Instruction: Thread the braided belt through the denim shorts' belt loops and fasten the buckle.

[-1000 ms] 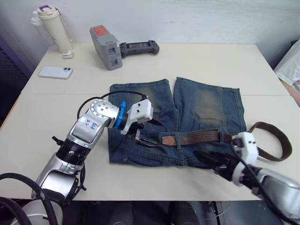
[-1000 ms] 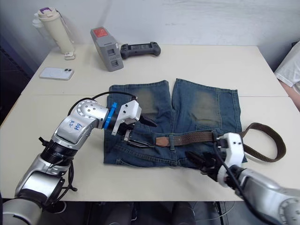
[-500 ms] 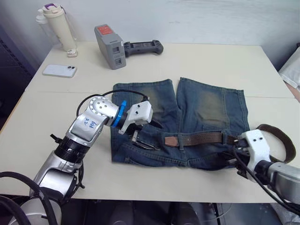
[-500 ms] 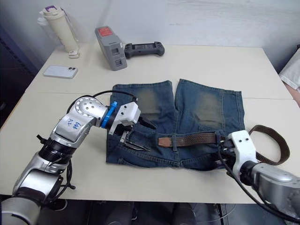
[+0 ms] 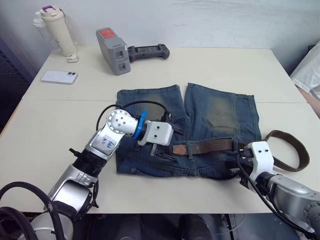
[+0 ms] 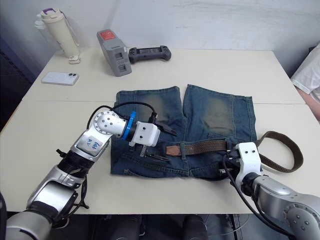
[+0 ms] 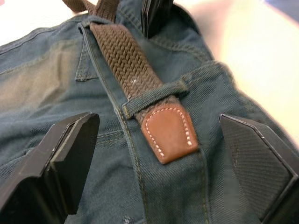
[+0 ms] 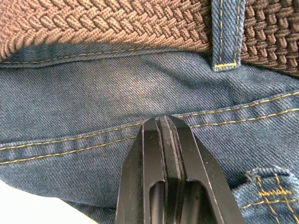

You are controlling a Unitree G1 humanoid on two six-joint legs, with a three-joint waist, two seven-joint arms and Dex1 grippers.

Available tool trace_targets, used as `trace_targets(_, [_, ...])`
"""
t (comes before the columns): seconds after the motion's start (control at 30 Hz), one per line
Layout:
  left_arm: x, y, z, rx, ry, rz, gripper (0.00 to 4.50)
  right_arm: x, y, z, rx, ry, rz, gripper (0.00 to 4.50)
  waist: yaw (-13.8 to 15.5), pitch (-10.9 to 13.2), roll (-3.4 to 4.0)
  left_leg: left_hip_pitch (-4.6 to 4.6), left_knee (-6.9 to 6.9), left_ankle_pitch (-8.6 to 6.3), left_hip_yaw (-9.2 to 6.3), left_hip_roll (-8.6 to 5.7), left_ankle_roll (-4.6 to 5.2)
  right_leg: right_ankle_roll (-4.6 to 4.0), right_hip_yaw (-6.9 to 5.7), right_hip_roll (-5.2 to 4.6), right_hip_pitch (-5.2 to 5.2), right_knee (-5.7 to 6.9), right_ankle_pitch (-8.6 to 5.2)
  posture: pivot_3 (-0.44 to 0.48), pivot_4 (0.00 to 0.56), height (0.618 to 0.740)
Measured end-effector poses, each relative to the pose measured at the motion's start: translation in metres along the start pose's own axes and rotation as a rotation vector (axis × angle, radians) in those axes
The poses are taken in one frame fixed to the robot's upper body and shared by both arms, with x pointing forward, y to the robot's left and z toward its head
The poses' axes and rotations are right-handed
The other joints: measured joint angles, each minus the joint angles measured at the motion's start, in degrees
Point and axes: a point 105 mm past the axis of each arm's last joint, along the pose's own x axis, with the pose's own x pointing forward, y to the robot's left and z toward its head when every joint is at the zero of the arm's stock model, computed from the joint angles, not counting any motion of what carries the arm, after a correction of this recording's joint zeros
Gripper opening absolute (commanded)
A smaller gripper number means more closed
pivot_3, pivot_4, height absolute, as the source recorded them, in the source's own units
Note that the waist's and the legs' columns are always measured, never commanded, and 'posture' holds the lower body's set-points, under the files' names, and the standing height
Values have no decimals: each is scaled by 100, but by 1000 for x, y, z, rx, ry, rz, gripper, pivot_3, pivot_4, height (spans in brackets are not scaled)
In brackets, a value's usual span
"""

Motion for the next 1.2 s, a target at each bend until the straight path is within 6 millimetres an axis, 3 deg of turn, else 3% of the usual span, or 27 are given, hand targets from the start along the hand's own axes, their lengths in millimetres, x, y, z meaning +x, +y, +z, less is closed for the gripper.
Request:
trace_targets(0.2, [6,-4,-7,18,12,-15,4500,2,1,1,1,0,1,54,-38,0,0,-1,-2,0,0,23,-1,-8,0,23,-1,3,4,0,150,740])
trace_targets(0.3, [9,-8,-12,56,42,-38,3697,3,2,3,-1,-5,2,0,-48,0,0,0,-2,0,0,24,-1,-8,0,24,-1,3,5,0,150,740])
trace_targets(0.57, [13,-4,-20,57,55,10,357,5,3,5,2,-12,-7,0,-46,0,0,-1,-1,0,1,24,-1,-9,2,24,-1,3,6,0,150,740])
trace_targets(0.97, [9,-7,-24,-82,17,30,357,7,3,4,-8,-5,-5,0,-59,0,1,-1,-2,0,1,25,-1,-9,2,24,-2,5,6,0,150,740])
trace_targets(1.0, [8,-8,-25,-102,8,28,1103,7,3,4,-7,-7,-3,0,-62,0,0,-1,-2,0,1,25,-1,-10,2,24,-2,5,6,0,150,740])
trace_targets(1.13, [7,-9,-23,-131,-12,17,2729,7,4,5,-6,-11,-3,0,-65,0,0,-1,-3,0,1,27,-1,-10,2,26,-2,6,6,0,150,740])
trace_targets(1.2, [5,-9,-18,-120,-24,12,2729,7,3,5,-8,-11,-2,0,-64,0,1,-1,-3,0,1,27,-1,-10,2,26,-2,5,6,0,150,740])
